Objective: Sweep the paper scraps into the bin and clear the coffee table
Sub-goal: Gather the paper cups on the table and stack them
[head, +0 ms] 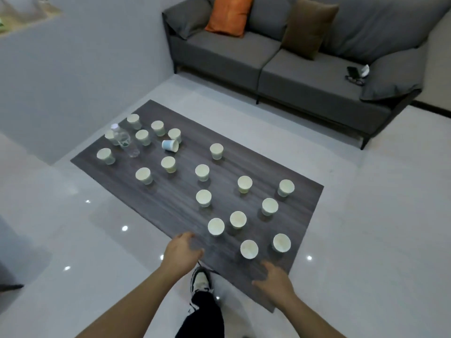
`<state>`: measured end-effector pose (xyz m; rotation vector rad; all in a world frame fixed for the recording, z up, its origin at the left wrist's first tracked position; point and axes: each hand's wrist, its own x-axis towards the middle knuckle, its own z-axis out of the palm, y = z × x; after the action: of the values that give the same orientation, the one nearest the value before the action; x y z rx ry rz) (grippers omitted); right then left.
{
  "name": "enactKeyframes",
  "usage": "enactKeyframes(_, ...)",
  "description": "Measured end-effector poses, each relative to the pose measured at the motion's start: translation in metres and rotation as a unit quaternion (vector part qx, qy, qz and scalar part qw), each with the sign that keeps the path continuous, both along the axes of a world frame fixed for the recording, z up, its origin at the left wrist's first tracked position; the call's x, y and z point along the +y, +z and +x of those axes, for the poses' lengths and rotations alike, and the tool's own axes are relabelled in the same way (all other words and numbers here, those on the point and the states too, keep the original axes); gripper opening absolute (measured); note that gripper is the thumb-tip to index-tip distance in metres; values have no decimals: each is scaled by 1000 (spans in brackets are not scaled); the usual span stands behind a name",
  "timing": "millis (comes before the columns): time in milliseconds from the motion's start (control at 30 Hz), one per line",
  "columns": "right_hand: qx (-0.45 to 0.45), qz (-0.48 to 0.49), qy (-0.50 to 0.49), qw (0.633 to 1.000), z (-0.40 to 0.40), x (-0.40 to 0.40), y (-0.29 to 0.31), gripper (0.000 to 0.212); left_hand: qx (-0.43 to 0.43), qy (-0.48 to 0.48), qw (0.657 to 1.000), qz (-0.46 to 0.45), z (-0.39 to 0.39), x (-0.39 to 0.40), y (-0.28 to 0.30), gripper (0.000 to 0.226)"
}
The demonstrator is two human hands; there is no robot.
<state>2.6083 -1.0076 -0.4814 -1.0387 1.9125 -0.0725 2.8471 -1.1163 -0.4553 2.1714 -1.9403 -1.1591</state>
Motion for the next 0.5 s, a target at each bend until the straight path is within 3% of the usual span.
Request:
enactKeyframes(267,53,80,-57,994,18,-69,-37,57,-3,-91,993,71,2,-67,-64,56)
enactKeyframes(500,97,85,-95,987,38,-96,-103,66,0,-122,988,99,1,-85,-115,60)
